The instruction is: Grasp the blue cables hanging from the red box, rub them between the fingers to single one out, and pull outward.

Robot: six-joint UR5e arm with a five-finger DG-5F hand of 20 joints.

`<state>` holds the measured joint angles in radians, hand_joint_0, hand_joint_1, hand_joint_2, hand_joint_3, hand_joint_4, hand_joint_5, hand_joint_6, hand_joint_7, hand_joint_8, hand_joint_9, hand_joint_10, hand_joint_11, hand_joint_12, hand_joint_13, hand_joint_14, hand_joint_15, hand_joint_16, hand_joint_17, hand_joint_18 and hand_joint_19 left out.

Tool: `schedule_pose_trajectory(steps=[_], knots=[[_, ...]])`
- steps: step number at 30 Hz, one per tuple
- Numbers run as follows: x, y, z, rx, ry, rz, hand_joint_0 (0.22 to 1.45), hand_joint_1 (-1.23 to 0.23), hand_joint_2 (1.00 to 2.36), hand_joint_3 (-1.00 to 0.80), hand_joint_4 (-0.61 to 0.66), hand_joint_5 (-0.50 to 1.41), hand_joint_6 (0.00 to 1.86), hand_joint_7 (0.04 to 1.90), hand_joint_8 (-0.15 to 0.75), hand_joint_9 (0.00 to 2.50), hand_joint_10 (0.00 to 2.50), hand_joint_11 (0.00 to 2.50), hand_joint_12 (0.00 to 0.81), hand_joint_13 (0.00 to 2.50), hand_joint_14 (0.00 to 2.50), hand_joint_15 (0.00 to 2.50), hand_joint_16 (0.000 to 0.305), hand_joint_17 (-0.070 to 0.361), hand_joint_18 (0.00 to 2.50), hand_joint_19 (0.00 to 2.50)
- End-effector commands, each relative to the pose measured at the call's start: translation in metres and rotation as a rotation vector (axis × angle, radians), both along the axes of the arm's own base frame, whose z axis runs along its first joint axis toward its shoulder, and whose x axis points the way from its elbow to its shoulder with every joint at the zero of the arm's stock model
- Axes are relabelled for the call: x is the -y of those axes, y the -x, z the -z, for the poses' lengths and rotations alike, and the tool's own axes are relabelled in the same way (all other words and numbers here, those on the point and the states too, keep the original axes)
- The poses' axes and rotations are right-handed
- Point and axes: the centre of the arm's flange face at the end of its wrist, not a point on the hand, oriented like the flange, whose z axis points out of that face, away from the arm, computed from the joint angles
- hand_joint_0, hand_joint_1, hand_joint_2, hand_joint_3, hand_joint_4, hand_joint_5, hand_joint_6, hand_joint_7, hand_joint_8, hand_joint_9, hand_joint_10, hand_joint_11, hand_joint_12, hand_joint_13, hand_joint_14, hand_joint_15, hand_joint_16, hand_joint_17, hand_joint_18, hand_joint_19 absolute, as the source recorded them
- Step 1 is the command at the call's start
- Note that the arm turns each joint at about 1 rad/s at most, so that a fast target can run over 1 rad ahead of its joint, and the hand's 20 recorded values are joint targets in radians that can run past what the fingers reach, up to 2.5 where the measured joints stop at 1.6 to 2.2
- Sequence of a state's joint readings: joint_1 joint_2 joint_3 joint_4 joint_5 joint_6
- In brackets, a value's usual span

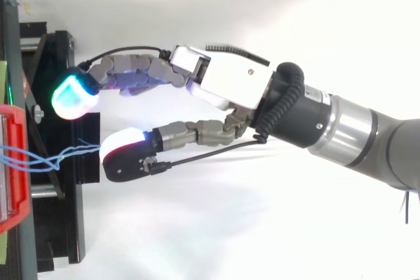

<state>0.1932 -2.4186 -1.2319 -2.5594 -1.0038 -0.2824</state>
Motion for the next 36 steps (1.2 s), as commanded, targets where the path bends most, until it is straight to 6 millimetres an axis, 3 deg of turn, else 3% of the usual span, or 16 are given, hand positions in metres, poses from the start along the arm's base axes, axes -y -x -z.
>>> schedule_pose_trajectory(steps=[1,5,11,29,33,36], knots=[[-0.008,-0.003,0.007,0.012,-0.001,-0.01,0.53,-0.6,1.0,-0.5,0.26,-0.19,0.5,0.71,0.235,0.54,0.0,0.0,0.315,0.41,0.0,0.06,0.041,0.093,0.51,0.35],[-0.015,-0.003,0.019,0.001,-0.004,-0.018,0.53,-0.59,1.0,-0.5,0.26,-0.19,0.5,0.71,0.234,0.54,0.0,0.0,0.314,0.41,0.0,0.06,0.041,0.093,0.51,0.35],[-0.029,-0.017,0.059,0.008,-0.061,-0.042,0.53,-0.6,1.0,-0.5,0.26,-0.19,0.5,0.71,0.234,0.54,0.0,0.0,0.314,0.41,0.0,0.07,0.041,0.093,0.51,0.36],[-0.035,-0.03,0.037,0.019,-0.128,-0.092,0.54,-0.6,1.0,-0.5,0.35,-0.14,0.5,0.89,0.241,0.59,0.0,0.0,0.312,0.45,0.0,0.07,0.041,0.092,0.53,0.36],[-0.033,-0.027,0.035,-0.001,-0.144,-0.112,0.54,-0.6,1.0,-0.5,0.37,-0.13,0.5,0.95,0.241,0.61,0.0,0.0,0.312,0.46,0.0,0.07,0.04,0.091,0.54,0.36],[-0.034,-0.021,0.023,-0.054,-0.138,-0.132,0.54,-0.6,1.0,-0.5,0.38,-0.13,0.5,0.99,0.243,0.62,0.0,0.0,0.311,0.47,0.0,0.08,0.04,0.09,0.55,0.36]])
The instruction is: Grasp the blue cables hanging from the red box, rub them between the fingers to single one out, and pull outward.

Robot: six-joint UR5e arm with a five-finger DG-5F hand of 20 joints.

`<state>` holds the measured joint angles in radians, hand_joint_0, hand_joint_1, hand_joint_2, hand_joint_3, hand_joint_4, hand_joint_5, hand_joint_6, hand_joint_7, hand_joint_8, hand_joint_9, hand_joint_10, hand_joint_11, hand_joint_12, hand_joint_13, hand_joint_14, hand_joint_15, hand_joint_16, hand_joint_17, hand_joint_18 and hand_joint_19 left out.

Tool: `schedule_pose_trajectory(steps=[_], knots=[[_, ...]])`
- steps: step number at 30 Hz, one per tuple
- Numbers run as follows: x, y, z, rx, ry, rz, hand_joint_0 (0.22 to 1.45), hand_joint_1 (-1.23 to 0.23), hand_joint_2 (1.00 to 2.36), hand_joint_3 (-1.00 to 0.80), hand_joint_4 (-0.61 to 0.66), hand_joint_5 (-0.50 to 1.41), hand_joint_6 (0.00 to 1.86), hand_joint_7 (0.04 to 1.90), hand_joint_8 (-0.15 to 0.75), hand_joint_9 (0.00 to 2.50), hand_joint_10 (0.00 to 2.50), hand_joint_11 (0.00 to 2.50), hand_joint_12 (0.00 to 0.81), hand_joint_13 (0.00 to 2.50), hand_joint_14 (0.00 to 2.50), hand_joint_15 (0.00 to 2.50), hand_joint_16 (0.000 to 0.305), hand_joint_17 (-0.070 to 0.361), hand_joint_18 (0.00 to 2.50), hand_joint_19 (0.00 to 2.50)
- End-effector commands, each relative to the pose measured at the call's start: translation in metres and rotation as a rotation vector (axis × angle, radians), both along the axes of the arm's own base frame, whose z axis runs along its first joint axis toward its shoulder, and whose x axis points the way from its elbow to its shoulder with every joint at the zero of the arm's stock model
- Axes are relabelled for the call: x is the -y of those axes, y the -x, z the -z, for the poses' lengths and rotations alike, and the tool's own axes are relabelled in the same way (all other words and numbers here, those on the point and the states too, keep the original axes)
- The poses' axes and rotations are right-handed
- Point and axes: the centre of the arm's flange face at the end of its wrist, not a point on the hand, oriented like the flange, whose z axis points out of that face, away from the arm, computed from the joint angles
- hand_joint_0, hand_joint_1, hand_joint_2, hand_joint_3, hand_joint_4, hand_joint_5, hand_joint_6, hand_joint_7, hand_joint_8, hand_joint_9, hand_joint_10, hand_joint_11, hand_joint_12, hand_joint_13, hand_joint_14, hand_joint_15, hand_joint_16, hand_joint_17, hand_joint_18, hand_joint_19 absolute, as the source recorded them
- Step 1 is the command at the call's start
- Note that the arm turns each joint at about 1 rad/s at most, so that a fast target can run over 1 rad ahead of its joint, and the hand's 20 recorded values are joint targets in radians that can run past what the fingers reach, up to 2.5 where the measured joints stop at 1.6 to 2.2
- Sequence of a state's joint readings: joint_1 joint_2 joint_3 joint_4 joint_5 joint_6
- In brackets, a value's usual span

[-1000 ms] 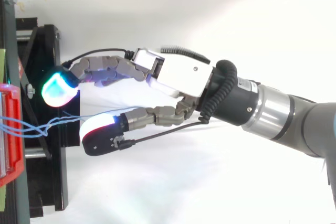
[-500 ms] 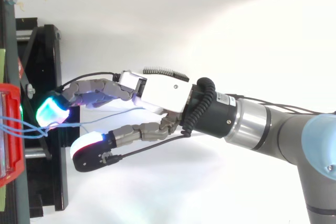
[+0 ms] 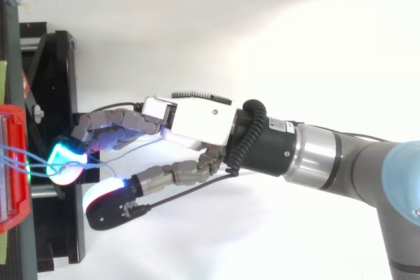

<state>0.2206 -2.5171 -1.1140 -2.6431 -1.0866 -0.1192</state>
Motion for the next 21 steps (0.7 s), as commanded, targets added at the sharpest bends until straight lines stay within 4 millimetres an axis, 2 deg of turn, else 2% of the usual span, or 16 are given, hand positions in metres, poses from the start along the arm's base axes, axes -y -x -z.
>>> schedule_pose_trajectory(steps=[1,12,21], knots=[[0.001,0.007,-0.011,-0.06,0.006,-0.02,0.54,-0.6,1.0,-0.5,0.38,-0.12,0.5,1.0,0.242,0.62,0.0,0.0,0.311,0.47,0.0,0.08,0.04,0.091,0.55,0.37],[0.013,0.013,-0.014,-0.103,-0.004,-0.008,0.55,-0.59,1.0,-0.5,0.38,-0.11,0.5,1.1,0.241,0.65,0.0,0.02,0.314,0.51,0.0,0.1,0.04,0.089,0.57,0.36],[0.029,0.023,-0.047,-0.139,0.008,0.011,0.56,-0.58,1.0,-0.5,0.36,-0.11,0.5,1.11,0.244,0.67,0.0,0.03,0.309,0.52,0.0,0.1,0.039,0.087,0.57,0.37]])
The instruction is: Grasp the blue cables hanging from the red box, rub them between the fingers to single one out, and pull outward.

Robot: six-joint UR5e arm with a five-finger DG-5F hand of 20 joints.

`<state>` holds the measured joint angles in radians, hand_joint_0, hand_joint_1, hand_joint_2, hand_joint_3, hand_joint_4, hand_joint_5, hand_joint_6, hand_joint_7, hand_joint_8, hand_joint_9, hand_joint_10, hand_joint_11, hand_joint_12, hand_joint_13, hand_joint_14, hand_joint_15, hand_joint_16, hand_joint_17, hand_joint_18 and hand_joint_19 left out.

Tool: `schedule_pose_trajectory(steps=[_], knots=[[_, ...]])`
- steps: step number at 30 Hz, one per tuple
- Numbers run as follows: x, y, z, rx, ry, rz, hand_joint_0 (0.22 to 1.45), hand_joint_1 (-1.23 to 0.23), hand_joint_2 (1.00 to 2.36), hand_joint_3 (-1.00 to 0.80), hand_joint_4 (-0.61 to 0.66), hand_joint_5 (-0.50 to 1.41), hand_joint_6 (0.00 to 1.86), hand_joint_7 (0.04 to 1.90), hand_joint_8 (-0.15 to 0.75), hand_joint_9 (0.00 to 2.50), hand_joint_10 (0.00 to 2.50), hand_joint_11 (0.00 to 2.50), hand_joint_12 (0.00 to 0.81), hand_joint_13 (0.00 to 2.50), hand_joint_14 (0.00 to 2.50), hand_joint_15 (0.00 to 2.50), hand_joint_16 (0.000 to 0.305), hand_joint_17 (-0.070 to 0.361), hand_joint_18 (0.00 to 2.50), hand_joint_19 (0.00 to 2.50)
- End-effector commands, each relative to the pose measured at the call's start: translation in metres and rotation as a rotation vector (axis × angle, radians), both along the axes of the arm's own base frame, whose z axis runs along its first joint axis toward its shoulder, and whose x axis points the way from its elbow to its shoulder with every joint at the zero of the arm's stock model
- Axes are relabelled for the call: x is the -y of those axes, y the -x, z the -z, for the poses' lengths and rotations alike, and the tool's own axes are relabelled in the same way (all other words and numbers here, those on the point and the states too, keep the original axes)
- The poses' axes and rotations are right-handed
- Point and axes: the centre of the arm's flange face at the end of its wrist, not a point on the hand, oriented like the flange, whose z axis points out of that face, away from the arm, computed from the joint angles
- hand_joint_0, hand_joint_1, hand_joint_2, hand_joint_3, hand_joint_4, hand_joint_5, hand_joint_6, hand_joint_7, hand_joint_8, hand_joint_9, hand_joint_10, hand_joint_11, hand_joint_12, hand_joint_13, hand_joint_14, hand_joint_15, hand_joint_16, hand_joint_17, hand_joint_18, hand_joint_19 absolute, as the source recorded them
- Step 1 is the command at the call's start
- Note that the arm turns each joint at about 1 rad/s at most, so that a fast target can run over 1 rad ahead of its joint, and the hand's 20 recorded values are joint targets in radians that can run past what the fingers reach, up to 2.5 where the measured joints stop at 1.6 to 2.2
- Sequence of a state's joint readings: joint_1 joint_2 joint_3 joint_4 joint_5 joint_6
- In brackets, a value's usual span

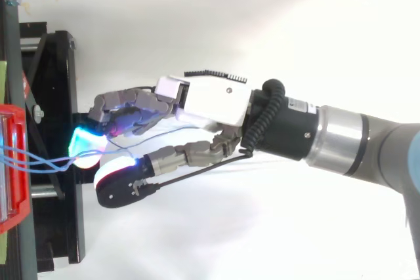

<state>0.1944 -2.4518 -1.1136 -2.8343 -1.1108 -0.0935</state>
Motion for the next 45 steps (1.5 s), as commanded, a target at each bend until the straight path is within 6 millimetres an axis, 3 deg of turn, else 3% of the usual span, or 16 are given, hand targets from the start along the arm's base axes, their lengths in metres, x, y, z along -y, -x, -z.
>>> schedule_pose_trajectory(steps=[1,8,14,45], knots=[[0.009,0.007,-0.023,-0.026,0.012,0.008,0.56,-0.58,1.0,-0.5,0.36,-0.11,0.5,1.11,0.243,0.67,0.0,0.03,0.31,0.52,0.0,0.1,0.039,0.087,0.57,0.37],[0.014,0.015,-0.038,-0.068,0.029,0.003,0.59,-0.6,1.0,-0.5,0.27,-0.1,0.5,1.14,0.233,0.69,0.0,0.04,0.303,0.54,0.0,0.1,0.038,0.085,0.57,0.37],[0.014,0.018,-0.051,-0.068,0.048,0.002,0.62,-0.67,1.0,-0.45,0.19,-0.08,0.5,1.33,0.231,0.7,0.0,0.06,0.304,0.56,0.0,0.11,0.037,0.083,0.6,0.38],[0.008,0.017,-0.059,-0.052,0.036,0.001,0.57,-0.6,1.0,-0.5,0.26,-0.08,0.55,1.31,0.241,0.75,0.0,0.08,0.309,0.61,0.0,0.14,0.038,0.086,0.65,0.4]])
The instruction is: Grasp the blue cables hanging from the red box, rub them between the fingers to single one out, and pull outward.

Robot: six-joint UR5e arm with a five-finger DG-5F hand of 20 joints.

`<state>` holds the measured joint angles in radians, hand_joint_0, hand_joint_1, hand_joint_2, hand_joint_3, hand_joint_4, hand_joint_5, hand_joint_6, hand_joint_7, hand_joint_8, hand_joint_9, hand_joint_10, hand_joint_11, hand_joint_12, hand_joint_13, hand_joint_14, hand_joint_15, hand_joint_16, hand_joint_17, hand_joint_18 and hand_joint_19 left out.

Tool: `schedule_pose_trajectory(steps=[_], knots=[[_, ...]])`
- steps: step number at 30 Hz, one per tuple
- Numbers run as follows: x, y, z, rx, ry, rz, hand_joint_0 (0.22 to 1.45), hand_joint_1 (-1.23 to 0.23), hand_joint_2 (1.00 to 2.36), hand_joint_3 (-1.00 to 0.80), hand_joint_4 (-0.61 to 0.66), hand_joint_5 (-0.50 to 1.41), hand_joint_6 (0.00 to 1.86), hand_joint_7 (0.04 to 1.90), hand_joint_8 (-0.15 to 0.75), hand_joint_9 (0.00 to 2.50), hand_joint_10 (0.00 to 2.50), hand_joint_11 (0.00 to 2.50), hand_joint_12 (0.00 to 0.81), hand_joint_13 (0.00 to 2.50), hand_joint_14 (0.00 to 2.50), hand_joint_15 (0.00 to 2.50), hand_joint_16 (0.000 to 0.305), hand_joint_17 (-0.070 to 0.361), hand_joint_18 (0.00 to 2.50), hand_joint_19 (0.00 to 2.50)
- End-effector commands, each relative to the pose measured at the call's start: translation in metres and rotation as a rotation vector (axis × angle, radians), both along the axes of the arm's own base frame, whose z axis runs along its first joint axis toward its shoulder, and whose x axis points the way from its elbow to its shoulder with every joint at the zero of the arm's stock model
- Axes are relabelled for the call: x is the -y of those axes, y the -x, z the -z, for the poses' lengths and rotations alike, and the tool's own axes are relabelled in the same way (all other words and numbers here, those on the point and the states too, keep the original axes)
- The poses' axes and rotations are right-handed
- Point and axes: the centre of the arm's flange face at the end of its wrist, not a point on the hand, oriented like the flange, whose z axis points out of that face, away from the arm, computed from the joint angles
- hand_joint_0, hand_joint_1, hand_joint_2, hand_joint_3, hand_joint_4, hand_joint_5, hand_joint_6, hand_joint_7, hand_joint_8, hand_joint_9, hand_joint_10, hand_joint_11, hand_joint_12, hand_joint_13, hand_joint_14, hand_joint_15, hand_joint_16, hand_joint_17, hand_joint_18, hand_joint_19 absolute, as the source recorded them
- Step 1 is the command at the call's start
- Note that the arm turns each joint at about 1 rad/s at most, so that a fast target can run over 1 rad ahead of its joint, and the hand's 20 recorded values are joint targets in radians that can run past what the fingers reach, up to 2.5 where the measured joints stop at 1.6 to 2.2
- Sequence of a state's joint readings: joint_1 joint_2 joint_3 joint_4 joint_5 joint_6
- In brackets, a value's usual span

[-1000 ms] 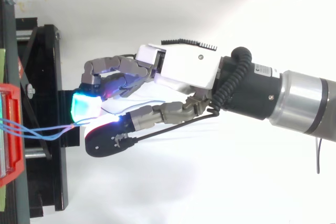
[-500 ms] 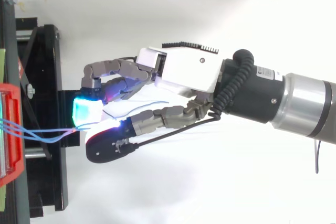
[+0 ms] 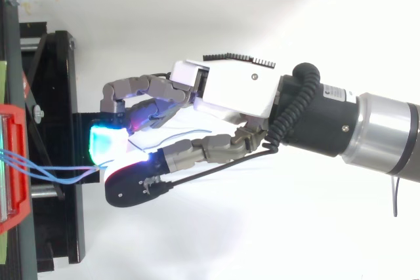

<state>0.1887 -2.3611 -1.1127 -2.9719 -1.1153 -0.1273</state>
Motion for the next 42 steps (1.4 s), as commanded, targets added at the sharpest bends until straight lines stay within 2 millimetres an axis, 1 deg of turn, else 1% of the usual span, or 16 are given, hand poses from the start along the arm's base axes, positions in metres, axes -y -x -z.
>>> schedule_pose_trajectory(steps=[1,6,10,11,14,20,22,24,25,27,28,30,33,35,36,42], knots=[[-0.001,-0.001,-0.002,0.009,-0.009,0.003,0.57,-0.6,1.0,-0.5,0.26,-0.08,0.55,1.31,0.244,0.75,0.0,0.08,0.31,0.61,0.01,0.14,0.038,0.086,0.64,0.4],[-0.005,-0.011,-0.021,0.056,-0.031,0.004,0.57,-0.61,1.0,-0.5,0.26,-0.08,0.54,1.32,0.244,0.75,0.0,0.07,0.31,0.61,0.0,0.14,0.038,0.086,0.65,0.4],[-0.009,-0.013,-0.028,0.069,-0.036,0.002,0.58,-0.62,1.0,-0.48,0.26,-0.08,0.55,1.32,0.243,0.75,0.0,0.08,0.309,0.61,0.0,0.13,0.038,0.086,0.65,0.4],[-0.009,-0.013,-0.028,0.07,-0.039,0.002,0.59,-0.64,1.0,-0.47,0.25,-0.08,0.55,1.33,0.241,0.75,0.0,0.08,0.308,0.61,0.0,0.13,0.038,0.085,0.64,0.4],[-0.012,-0.014,-0.029,0.075,-0.054,0.001,0.6,-0.68,1.0,-0.43,0.25,-0.11,0.62,1.24,0.236,0.73,0.0,0.09,0.309,0.61,0.0,0.14,0.038,0.086,0.65,0.39],[-0.015,-0.014,-0.029,0.079,-0.076,-0.001,0.61,-0.69,1.0,-0.44,0.26,-0.11,0.64,1.18,0.238,0.72,0.0,0.09,0.309,0.61,0.01,0.14,0.038,0.085,0.65,0.4],[-0.016,-0.014,-0.029,0.075,-0.076,-0.001,0.59,-0.67,1.0,-0.45,0.27,-0.11,0.62,1.19,0.238,0.72,0.0,0.09,0.31,0.61,0.0,0.14,0.038,0.086,0.65,0.4],[-0.015,-0.013,-0.029,0.071,-0.075,0.001,0.58,-0.65,1.0,-0.46,0.27,-0.1,0.53,1.3,0.236,0.72,0.0,0.09,0.311,0.61,0.01,0.15,0.038,0.086,0.65,0.41],[-0.015,-0.013,-0.028,0.067,-0.076,0.0,0.57,-0.65,1.0,-0.47,0.29,-0.1,0.5,1.26,0.238,0.72,0.0,0.09,0.312,0.6,0.0,0.14,0.039,0.087,0.64,0.4],[-0.012,-0.009,-0.018,0.047,-0.071,0.002,0.57,-0.64,1.0,-0.48,0.31,-0.11,0.5,1.14,0.237,0.72,0.0,0.08,0.314,0.6,0.01,0.14,0.039,0.088,0.64,0.4],[-0.01,-0.003,-0.007,0.023,-0.066,0.001,0.56,-0.64,1.0,-0.48,0.33,-0.12,0.5,1.06,0.236,0.71,0.0,0.07,0.316,0.6,0.0,0.15,0.039,0.088,0.64,0.41],[-0.008,0.001,0.0,0.01,-0.065,0.003,0.55,-0.64,1.0,-0.49,0.33,-0.14,0.5,0.95,0.235,0.7,0.0,0.06,0.315,0.58,0.0,0.14,0.04,0.09,0.64,0.41],[0.002,0.012,0.033,0.028,-0.083,0.017,0.54,-0.64,1.0,-0.5,0.31,-0.15,0.5,0.87,0.231,0.69,0.0,0.04,0.318,0.58,0.01,0.14,0.041,0.092,0.63,0.4],[0.003,0.015,0.041,0.049,-0.087,0.019,0.53,-0.64,1.0,-0.5,0.3,-0.15,0.5,0.83,0.232,0.68,0.0,0.03,0.322,0.56,0.0,0.13,0.041,0.093,0.62,0.41],[0.008,0.019,0.06,0.124,-0.081,0.026,0.53,-0.64,1.0,-0.5,0.29,-0.15,0.5,0.83,0.229,0.67,0.0,0.03,0.323,0.56,0.01,0.13,0.041,0.093,0.62,0.4],[0.014,0.017,0.062,0.221,0.009,0.09,0.53,-0.64,1.0,-0.5,0.29,-0.16,0.5,0.82,0.232,0.66,0.0,0.04,0.323,0.55,0.0,0.13,0.042,0.094,0.62,0.41]])
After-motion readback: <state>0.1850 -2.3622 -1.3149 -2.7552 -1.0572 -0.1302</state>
